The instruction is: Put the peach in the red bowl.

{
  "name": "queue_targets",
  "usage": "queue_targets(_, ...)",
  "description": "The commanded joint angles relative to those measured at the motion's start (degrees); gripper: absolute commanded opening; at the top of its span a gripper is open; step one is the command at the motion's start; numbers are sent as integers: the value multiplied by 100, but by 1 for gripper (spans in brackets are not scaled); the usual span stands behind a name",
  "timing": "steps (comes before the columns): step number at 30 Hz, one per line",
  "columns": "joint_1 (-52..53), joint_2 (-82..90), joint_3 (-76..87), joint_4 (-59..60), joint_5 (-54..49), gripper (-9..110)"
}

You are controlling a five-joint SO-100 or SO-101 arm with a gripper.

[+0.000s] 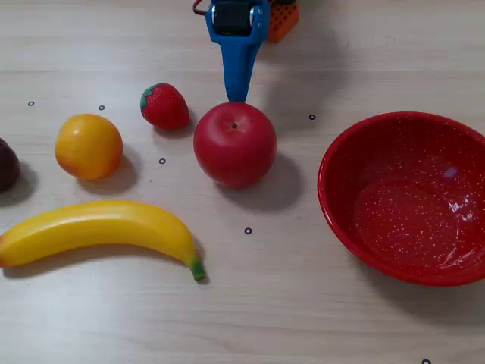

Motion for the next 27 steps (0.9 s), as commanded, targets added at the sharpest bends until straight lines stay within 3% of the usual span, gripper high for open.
queue_targets(1,141,-352,-246,-53,202,0)
queue_targets(10,141,-993,-888,-88,360,0)
queue_targets(21,-853,-4500,-4438,448,1485,0)
queue_targets(27,-1696,-6873,-7321,2109,2074,0)
